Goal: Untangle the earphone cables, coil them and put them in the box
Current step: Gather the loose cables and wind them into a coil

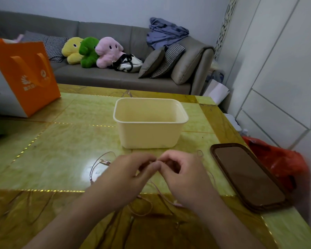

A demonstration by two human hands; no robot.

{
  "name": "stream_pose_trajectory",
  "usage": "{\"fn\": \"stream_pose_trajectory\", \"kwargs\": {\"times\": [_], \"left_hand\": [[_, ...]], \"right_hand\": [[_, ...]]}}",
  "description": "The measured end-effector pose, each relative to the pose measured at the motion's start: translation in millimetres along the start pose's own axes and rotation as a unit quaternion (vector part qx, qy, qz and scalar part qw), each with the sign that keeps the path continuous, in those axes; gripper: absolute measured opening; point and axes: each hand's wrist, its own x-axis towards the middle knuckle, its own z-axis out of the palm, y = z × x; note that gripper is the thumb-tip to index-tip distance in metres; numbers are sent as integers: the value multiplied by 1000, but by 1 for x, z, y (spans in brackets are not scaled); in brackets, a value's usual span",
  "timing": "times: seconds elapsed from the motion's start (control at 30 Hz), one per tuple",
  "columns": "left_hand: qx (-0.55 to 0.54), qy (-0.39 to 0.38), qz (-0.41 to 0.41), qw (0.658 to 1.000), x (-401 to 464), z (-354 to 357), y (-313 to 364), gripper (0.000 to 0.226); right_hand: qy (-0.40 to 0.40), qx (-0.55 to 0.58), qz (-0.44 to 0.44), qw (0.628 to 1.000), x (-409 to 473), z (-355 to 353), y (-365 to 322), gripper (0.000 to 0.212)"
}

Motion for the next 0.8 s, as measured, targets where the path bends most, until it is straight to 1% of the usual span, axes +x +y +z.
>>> {"fn": "stream_pose_trajectory", "kwargs": {"times": [0.03,0.1,0.2,0.27,0.33,0.37,0.4,0.43,0.5,0.57,0.6,0.63,0.67,0.7,0.73,0.8], "left_hand": [[26,29,-10,999,1,2,-4,22],[20,112,-64,991,5,-3,-15,25],[27,210,-155,965,10,-21,-29,26],[49,246,-206,946,10,-29,-39,24],[61,258,-243,933,10,-31,-50,24],[67,254,-246,933,10,-31,-55,22],[72,234,-243,939,9,-30,-53,21],[71,206,-223,950,8,-28,-48,26],[19,148,-128,980,6,-23,-29,37],[-56,47,-53,996,2,-16,-3,32],[-62,-4,-29,998,2,-9,4,25],[-42,-31,-14,999,1,-4,7,19],[-9,-24,-9,1000,0,1,5,17],[17,16,-14,1000,2,3,0,20],[28,78,-34,996,4,1,-6,23],[26,200,-103,974,8,-10,-17,25]], "right_hand": [[-2,-2,1,1000,0,0,1,14],[5,-2,6,1000,0,-4,2,14],[29,23,24,999,2,-17,4,19],[62,34,22,997,4,-26,5,22],[112,44,14,993,5,-34,6,22],[132,51,11,990,6,-36,7,22],[141,52,7,989,6,-36,7,22],[133,44,0,990,6,-35,7,21],[79,13,-13,997,4,-26,6,20],[27,-18,-28,999,1,-12,3,16],[17,-41,-43,998,0,-6,3,12],[14,-63,-57,996,0,-2,3,11],[15,-73,-63,995,0,0,4,11],[18,-67,-58,996,0,-1,5,11],[22,-48,-46,998,1,-5,5,12],[46,-12,-22,999,2,-17,8,15]]}}
